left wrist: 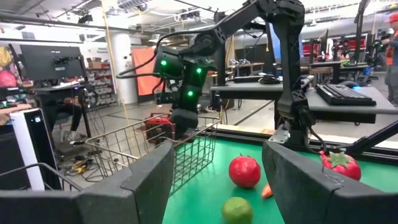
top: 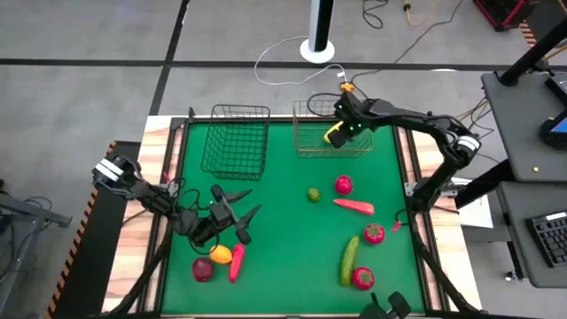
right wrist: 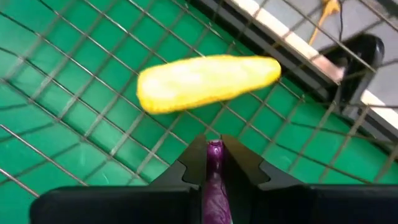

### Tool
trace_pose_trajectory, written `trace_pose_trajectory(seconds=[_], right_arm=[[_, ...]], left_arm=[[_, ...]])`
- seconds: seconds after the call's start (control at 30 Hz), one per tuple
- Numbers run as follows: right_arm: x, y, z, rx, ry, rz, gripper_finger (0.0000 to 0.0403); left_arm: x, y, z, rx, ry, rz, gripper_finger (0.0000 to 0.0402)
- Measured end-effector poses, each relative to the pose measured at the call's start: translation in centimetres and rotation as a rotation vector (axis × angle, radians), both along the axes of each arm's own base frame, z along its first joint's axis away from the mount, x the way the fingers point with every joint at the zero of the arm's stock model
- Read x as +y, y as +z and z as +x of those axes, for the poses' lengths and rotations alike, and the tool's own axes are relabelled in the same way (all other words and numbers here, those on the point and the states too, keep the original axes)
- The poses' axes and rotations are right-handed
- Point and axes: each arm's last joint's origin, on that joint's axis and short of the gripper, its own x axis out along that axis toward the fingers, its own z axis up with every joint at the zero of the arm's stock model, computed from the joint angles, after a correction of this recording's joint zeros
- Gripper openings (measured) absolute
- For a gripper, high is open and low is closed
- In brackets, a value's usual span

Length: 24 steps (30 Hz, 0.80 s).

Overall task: Sort produce into baskets
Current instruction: Put the eggplant into the gold wire basket

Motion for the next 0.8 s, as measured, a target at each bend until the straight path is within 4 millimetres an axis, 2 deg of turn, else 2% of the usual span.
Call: trace_pose_trajectory(seconds=[0.17,0.37,0.57,0.8], right_arm=[[-0.7,1.0,0.9,0.022,-0.010,0.031,0.0031],[-1.8,1.2,2.1,0.084,-0.009,0.114,0.0031],[-2.7,-0.1,3.1,0.209,0.102,0.188,0.0031],[-3.0,-1.5,3.4,0.253,0.163,0.207,0.0033]], left_arm=[[0.2,0.1,0.1,-0.004,0.010,-0.003,0.0218],[0.2,0.1,0.1,0.001,0.010,0.005,0.0206],[0.3,0.2,0.0,0.001,0.023,0.001,0.0203],[0.4,0.2,-0.1,0.008,0.074,-0.015,0.0203]])
